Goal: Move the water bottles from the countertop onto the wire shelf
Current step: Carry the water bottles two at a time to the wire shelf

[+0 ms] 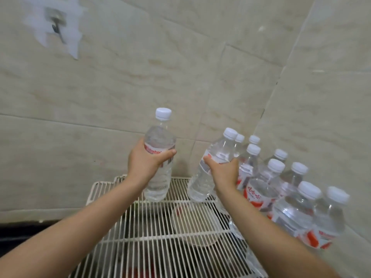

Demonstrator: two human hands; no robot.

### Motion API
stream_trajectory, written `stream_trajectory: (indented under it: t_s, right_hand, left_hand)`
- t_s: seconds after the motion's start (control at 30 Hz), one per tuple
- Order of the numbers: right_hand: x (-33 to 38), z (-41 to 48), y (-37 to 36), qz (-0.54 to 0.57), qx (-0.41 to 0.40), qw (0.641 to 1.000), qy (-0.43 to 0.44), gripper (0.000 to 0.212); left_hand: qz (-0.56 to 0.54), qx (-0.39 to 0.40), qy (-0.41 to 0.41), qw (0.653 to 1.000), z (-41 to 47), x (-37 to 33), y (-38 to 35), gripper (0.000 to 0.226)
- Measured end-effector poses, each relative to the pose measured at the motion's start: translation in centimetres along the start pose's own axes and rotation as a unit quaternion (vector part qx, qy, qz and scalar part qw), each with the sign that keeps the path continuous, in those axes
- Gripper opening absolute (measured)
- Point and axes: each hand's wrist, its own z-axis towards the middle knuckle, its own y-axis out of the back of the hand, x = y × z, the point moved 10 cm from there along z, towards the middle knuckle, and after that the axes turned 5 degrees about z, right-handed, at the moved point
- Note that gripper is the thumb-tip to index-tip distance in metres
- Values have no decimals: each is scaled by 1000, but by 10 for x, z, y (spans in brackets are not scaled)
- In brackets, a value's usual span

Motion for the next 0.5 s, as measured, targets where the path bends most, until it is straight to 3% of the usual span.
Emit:
stream_trajectory:
  t_s: [0.23, 0.5]
  right_hand:
    - [-17, 19, -17, -73, -38, 996, -32, 75]
    - [-24, 34, -29, -175, -4, 985, -12, 76]
  left_hand:
    - [29, 9, 1, 1000, 24, 23, -50, 56]
    - [49, 13, 14, 999, 29, 40, -77, 65]
